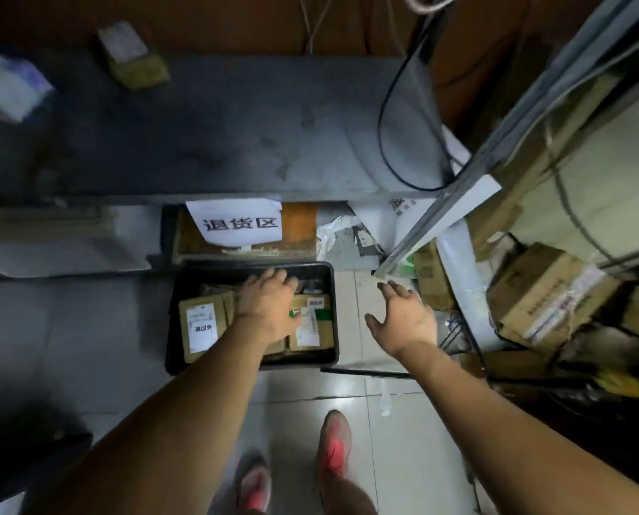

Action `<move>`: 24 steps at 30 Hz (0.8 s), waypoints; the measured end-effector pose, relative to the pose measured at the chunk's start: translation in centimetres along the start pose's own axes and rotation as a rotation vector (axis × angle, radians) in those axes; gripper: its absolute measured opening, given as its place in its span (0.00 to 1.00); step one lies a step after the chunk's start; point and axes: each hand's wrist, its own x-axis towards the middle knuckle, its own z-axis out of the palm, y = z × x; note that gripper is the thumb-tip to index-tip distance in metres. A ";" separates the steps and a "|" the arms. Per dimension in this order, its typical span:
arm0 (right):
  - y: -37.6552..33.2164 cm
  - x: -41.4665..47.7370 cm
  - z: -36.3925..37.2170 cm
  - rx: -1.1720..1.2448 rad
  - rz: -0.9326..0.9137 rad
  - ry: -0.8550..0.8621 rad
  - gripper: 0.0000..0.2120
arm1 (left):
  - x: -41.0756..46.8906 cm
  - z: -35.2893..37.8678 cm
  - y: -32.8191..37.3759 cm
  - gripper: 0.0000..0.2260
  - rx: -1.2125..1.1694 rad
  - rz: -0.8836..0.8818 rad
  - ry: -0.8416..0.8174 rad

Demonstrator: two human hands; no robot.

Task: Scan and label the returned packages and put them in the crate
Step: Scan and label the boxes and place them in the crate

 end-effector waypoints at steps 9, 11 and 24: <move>4.7 -21.1 -8.0 0.081 0.268 0.162 0.29 | -12.3 -10.4 9.5 0.30 0.186 0.335 0.103; 6.3 -26.2 -8.4 0.131 0.345 0.169 0.29 | -14.6 -11.3 12.6 0.30 0.221 0.419 0.112; 26.6 -51.5 -8.9 0.280 0.714 0.357 0.30 | -28.5 -13.5 40.9 0.29 0.277 0.835 0.206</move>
